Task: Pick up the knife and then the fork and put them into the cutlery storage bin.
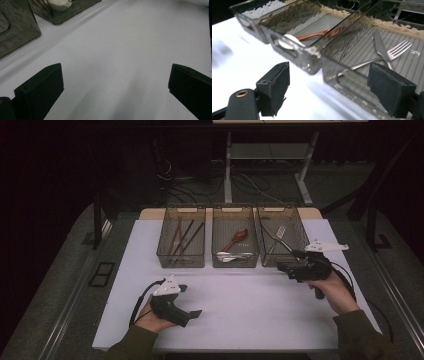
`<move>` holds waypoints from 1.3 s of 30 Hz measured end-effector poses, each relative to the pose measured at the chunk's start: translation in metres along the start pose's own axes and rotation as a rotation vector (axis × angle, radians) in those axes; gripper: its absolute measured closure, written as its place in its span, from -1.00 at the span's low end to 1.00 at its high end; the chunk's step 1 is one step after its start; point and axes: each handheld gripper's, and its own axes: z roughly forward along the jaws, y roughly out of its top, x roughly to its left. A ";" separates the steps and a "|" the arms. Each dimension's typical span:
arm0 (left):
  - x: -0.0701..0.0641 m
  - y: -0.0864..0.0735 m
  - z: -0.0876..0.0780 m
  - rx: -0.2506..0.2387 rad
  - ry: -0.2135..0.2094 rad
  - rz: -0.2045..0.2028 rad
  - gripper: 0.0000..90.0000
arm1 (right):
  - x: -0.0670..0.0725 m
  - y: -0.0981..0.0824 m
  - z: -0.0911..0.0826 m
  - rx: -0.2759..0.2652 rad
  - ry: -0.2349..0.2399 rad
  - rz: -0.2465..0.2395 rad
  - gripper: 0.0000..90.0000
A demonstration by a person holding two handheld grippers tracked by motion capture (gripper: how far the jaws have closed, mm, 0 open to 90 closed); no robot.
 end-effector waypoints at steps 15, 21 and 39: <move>-0.001 0.001 -0.002 -0.010 0.001 0.004 -1.00 | 0.022 -0.044 -0.013 -0.007 0.049 -0.004 -0.64; -0.001 0.001 -0.002 -0.009 0.002 0.006 -1.00 | 0.031 -0.057 -0.020 0.004 0.063 -0.008 -0.64; -0.001 0.000 -0.003 -0.008 0.002 0.009 -1.00 | 0.044 -0.081 -0.029 0.064 0.087 -0.055 -0.64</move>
